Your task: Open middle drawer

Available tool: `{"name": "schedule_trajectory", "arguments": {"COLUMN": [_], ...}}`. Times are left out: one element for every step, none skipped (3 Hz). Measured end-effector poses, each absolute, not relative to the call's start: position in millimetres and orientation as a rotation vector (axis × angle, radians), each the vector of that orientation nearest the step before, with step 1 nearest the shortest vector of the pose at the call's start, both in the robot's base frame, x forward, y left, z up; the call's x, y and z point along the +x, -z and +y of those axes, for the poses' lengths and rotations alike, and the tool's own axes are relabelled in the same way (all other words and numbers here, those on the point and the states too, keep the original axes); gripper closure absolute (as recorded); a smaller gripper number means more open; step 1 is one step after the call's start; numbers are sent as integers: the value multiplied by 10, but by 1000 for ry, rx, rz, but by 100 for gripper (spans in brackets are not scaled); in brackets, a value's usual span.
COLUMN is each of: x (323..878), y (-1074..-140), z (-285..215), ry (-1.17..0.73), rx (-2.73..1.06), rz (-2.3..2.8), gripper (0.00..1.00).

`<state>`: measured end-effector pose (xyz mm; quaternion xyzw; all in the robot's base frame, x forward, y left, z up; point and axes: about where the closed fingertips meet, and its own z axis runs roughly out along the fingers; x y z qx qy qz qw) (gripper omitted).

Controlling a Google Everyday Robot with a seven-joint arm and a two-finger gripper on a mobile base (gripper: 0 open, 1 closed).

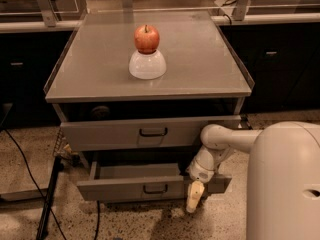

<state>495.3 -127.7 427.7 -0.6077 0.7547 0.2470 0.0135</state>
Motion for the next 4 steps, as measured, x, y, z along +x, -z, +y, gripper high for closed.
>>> {"name": "schedule_trajectory", "arguments": {"x": [4851,4645,4476,4222], "y": [-4325,-4425,-4496,-4589], "z": [-1351,-1437,-1469,-1481], "ry": [-802,-866,-921,-1001], "rx": [-1908,-1922,-1934,-1948], "rz": [2393,2438,2457,2469], "gripper": [0,0,0,0]}}
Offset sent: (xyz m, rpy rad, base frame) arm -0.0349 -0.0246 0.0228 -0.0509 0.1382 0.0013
